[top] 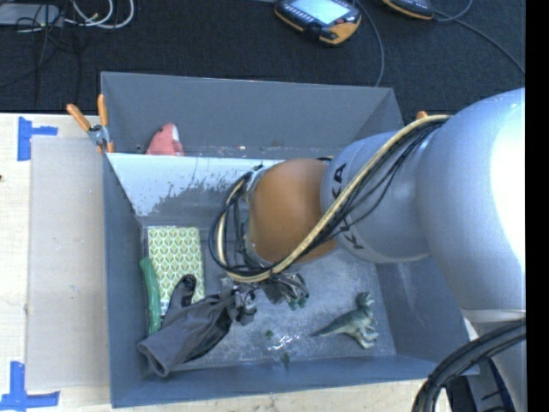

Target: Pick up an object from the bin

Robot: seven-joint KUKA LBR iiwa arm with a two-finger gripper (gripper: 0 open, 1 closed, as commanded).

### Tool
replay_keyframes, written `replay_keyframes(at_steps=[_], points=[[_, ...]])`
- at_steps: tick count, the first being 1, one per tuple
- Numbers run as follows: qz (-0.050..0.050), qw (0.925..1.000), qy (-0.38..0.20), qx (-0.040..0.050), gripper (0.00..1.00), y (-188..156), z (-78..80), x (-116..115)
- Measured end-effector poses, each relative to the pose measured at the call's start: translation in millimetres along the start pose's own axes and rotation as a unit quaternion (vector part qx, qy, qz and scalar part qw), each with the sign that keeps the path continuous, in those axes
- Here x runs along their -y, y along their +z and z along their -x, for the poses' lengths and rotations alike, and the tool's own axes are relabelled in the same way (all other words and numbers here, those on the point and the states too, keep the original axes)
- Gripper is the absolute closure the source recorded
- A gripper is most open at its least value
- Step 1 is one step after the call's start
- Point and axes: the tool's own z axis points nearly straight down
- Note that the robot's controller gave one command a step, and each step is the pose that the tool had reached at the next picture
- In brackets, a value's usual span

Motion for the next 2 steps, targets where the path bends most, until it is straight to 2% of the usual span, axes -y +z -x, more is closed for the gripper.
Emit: replay_keyframes(at_steps=[2], points=[[0.000, 1.0000, 0.000, -0.0014, 1.00, -2.7, -0.9, -0.2]])
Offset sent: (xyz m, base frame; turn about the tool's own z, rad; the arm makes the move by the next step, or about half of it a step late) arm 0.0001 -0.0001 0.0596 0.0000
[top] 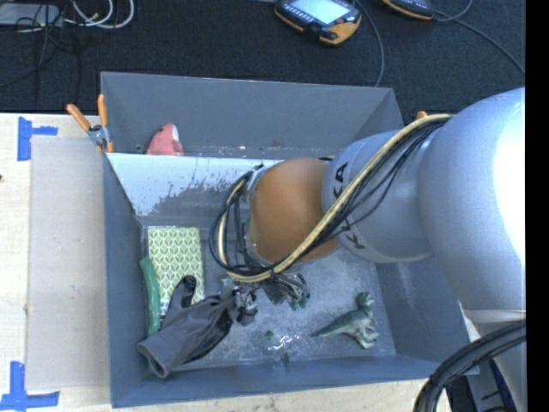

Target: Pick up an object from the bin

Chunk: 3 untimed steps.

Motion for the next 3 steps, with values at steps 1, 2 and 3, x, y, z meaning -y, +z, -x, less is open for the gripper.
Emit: replay_keyframes(at_steps=[1, 2, 3], points=[[0.001, 1.0000, 0.000, -0.0029, 1.00, -15, -1.7, -1], [0.001, 1.0000, 0.000, -0.0026, 1.00, -30, -1.1, -1], [0.001, 1.0000, 0.001, -0.0030, 1.00, -50, -1.7, -2]])
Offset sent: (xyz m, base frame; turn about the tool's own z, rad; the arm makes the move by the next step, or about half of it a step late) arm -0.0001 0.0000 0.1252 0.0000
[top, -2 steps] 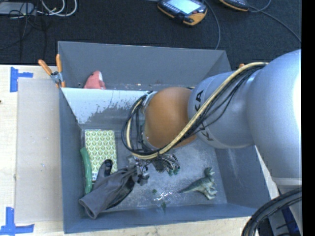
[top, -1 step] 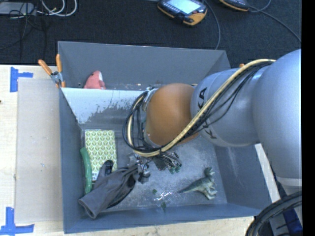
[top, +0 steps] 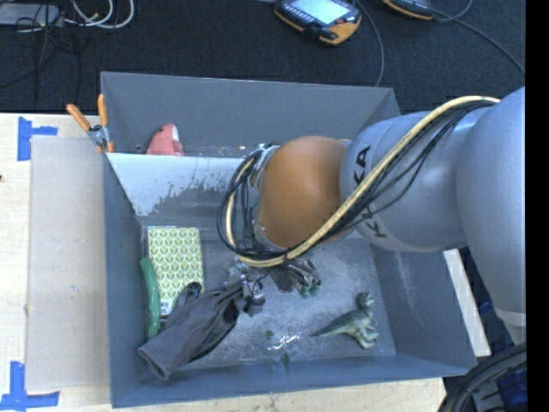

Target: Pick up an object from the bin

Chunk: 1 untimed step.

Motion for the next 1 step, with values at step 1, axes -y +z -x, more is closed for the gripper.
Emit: replay_keyframes(at_steps=[1], points=[[0.000, 1.0000, 0.000, 0.0021, 1.00, -12.3, 1.3, 0.0]])
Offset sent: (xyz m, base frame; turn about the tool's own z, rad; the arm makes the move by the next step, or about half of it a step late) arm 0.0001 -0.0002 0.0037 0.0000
